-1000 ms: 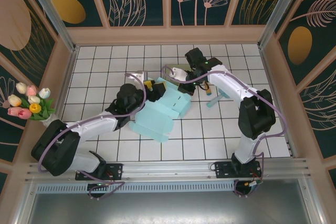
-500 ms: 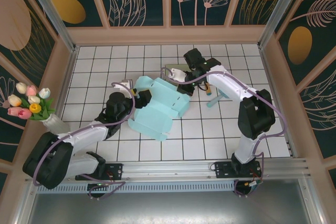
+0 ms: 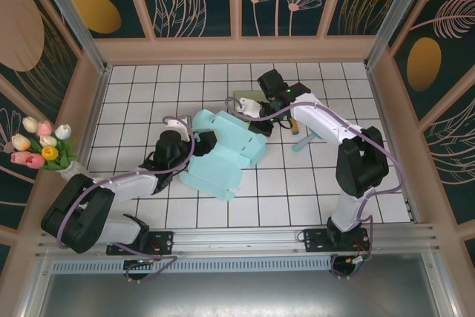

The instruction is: Fold the paper box

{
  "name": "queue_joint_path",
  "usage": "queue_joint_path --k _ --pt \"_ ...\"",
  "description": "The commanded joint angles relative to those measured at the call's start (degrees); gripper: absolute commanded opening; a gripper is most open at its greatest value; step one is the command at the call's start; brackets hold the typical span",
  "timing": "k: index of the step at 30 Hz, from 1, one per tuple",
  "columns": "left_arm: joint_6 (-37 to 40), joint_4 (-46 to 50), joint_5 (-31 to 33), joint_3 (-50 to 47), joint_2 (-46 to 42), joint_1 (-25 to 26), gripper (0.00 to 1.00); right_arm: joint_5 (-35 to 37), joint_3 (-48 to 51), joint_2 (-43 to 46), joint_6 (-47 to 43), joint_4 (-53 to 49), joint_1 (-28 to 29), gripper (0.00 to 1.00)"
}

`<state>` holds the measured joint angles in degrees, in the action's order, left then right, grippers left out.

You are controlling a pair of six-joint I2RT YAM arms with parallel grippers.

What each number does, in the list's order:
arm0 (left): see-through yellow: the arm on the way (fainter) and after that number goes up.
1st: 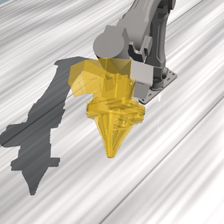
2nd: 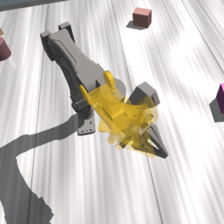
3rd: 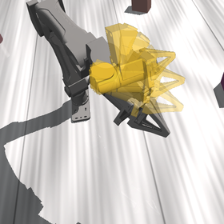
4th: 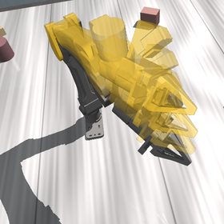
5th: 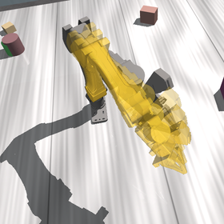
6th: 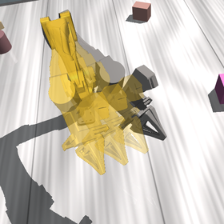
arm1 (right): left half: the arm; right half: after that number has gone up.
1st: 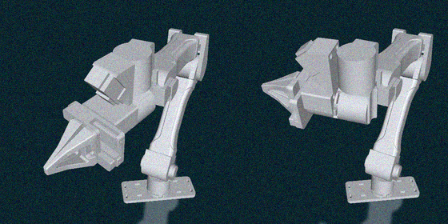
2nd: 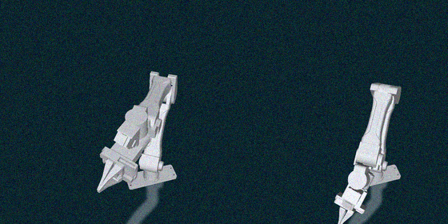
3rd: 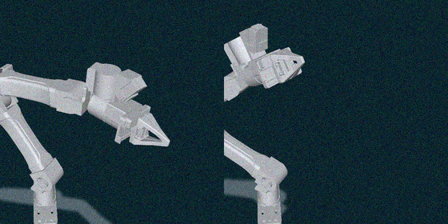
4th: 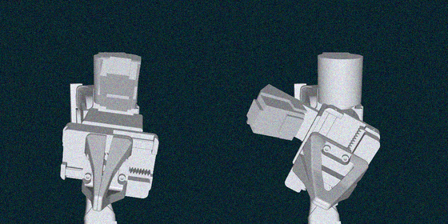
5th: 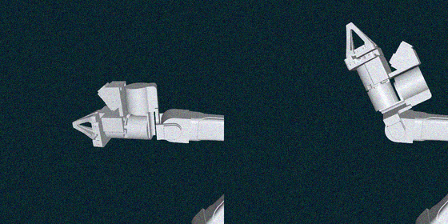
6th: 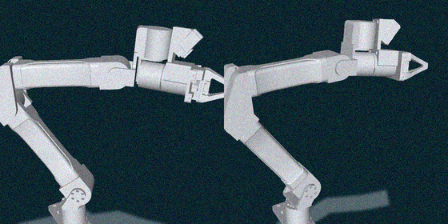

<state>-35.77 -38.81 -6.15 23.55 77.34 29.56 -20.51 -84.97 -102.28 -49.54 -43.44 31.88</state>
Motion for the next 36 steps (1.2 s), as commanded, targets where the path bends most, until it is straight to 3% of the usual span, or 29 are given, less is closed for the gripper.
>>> queue_joint_path --k 1,16,20,27,32,36 --pt "-3.67 -5.9 -6.85 0.44 0.4 -0.29 0.77 0.88 0.99 -1.21 -0.23 0.79 -0.06 0.0" --pt "-6.94 -8.94 -11.83 1.72 5.32 -0.21 0.77 3.54 3.15 -1.64 -0.63 4.01 0.2 0.0" --pt "-4.95 -2.99 -6.27 0.62 -1.57 -0.21 0.78 11.75 5.45 -1.05 -0.71 8.1 0.84 0.0" --pt "-4.76 7.2 13.99 -5.88 -16.11 -0.21 0.81 29.07 13.52 5.36 -5.74 19.19 5.95 0.0" --pt "-3.57 8.31 17.44 -7.81 -18.2 -0.25 0.79 36.39 19.98 10.4 -11.42 26.94 9.68 0.0" --pt "-1.97 5.67 16.3 -8.95 -17.06 -0.21 0.75 43.01 26.75 14.69 -17.74 37.59 12.4 0.0"
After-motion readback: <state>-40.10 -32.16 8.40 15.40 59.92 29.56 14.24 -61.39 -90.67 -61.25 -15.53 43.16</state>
